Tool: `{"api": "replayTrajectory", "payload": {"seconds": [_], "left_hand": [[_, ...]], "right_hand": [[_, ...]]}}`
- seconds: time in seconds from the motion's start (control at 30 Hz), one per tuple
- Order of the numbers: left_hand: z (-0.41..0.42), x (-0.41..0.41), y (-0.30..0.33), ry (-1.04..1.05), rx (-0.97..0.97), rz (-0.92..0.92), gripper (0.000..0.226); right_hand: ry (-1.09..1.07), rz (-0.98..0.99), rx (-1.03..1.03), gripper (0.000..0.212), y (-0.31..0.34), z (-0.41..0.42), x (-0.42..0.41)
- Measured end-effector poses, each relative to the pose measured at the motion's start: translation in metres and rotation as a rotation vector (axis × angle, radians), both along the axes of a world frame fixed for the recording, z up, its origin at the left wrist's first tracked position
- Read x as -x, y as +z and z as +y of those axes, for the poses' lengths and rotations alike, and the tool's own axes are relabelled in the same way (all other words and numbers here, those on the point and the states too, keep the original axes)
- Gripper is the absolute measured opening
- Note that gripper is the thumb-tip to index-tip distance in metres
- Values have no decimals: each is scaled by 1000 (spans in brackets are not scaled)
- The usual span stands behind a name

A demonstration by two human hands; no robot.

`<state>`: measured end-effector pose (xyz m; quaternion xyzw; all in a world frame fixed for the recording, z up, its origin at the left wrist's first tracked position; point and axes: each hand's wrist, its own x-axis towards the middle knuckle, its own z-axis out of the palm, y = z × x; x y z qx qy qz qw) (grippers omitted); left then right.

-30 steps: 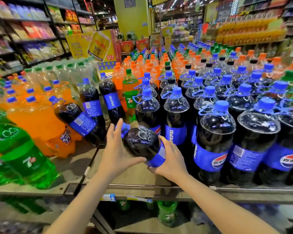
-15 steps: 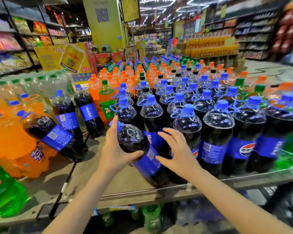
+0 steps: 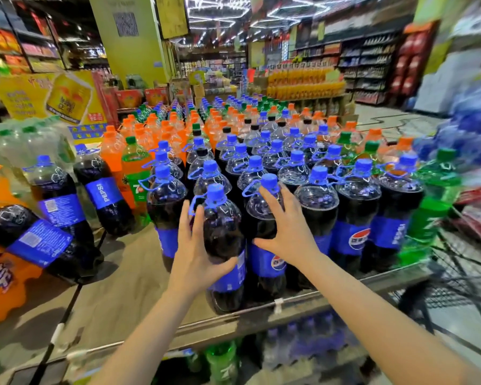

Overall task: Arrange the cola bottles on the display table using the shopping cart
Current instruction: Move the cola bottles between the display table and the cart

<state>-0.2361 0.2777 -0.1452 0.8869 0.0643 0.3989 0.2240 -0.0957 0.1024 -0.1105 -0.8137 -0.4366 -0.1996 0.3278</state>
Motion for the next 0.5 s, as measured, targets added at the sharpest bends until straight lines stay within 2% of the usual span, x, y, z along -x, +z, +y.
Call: {"api": "replayTrajectory", "payload": {"seconds": [0.07,0.17,0.5], "left_hand": [[-2,4,-34,19,64,37,154],[-4,5,-70,-28,186,63,158],[18,-15,-81,-100,251,106,158]], "right_hand": [[-1,-3,-50,108,-5,1,-1],[4,15,-113,101,-14,4,-1],[-3,-4,-235,95,-30,12,-7]]}}
